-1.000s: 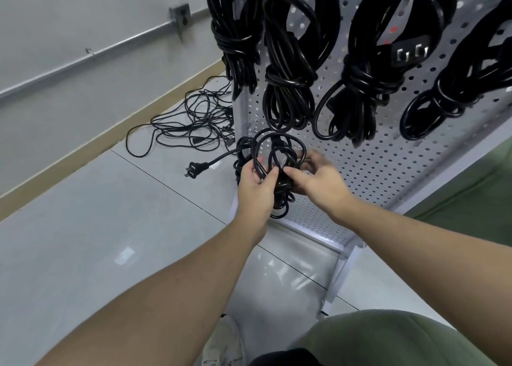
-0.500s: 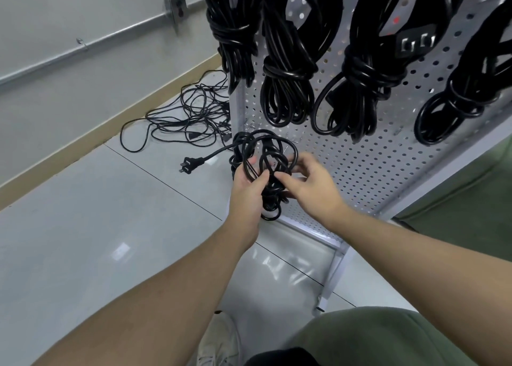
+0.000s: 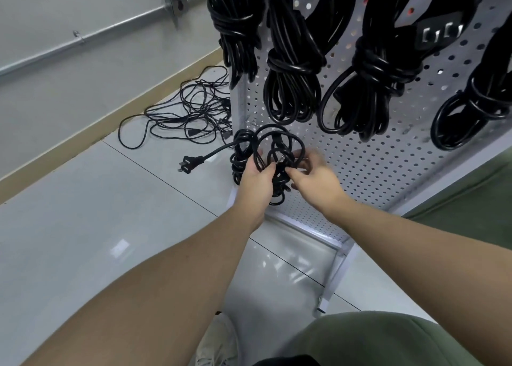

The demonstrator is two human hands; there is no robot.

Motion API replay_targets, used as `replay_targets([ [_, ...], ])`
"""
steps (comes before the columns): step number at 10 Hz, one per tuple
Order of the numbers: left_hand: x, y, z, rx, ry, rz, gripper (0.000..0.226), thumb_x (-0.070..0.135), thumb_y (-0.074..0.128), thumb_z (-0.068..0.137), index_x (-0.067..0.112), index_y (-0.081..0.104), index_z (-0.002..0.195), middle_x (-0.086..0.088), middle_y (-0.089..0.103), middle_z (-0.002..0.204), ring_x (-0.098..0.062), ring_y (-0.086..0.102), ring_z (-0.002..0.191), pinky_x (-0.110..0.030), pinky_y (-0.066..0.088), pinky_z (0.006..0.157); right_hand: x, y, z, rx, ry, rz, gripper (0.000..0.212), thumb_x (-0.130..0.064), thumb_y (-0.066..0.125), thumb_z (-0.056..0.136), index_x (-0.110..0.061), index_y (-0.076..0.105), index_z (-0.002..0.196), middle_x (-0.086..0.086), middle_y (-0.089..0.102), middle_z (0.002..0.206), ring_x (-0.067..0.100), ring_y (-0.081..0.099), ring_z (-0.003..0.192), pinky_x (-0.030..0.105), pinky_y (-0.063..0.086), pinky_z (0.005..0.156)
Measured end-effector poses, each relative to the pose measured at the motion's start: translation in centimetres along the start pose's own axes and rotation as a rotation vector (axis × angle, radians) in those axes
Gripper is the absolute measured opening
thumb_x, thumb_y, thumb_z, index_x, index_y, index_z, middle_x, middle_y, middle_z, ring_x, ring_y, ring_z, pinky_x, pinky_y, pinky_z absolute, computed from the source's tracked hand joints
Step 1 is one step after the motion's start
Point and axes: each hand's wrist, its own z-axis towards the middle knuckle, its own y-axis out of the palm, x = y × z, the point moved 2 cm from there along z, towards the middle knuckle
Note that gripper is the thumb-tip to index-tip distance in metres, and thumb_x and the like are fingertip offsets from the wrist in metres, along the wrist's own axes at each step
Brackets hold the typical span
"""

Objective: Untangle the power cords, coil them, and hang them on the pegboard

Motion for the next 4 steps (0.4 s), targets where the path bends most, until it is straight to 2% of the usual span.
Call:
replay_targets([
  [1,0.1,0.0,-0.1,-0.014,-0.074,0.106,0.038,0.014,0.055,0.102,0.027,0.059,0.137,0.007,0.071,0.123,-0.015,0.064,0.119,-0.038,0.048,0.107,0.4,0.0,-0.7,-0.047,0.093,-0.11,0.04,-0.022,0.063,0.098,-0.02,0.048,0.135,-0.004,0.062,0.131,0.019,0.065,0.104,0.04,0.053,0.098],
  [2,1.3,-0.9,-2.0,-0.036,-0.131,0.158,0.041,0.01,0.052,0.104,0.018,0.055,0.144,0.002,0.066,0.133,-0.016,0.06,0.119,-0.03,0.048,0.099,0.2,-0.4,-2.4,-0.113,0.231,-0.16,0.067,-0.025,0.065,0.097,-0.017,0.032,0.154,0.007,0.051,0.147,0.025,0.057,0.121,0.041,0.047,0.105],
  [3,2.3,-2.9,-4.4,-0.039,-0.232,0.267,0.049,0.02,0.061,0.095,0.017,0.055,0.144,-0.003,0.06,0.142,-0.029,0.057,0.129,-0.042,0.048,0.107,0.3,-0.8,-4.8,-0.212,0.356,-0.208,0.066,-0.026,0.068,0.095,-0.015,0.037,0.152,0.012,0.056,0.135,0.025,0.056,0.113,0.043,0.048,0.105],
  [4,5.2,-5.9,-8.3,0.015,-0.202,0.314,0.025,0.023,0.055,0.102,0.023,0.063,0.125,-0.001,0.065,0.123,-0.023,0.065,0.112,-0.034,0.057,0.086,-2.6,-0.7,-7.6,-0.294,0.329,-0.143,0.036,-0.019,0.066,0.097,-0.006,0.057,0.129,0.011,0.058,0.102,0.022,0.056,0.089,0.037,0.049,0.08],
])
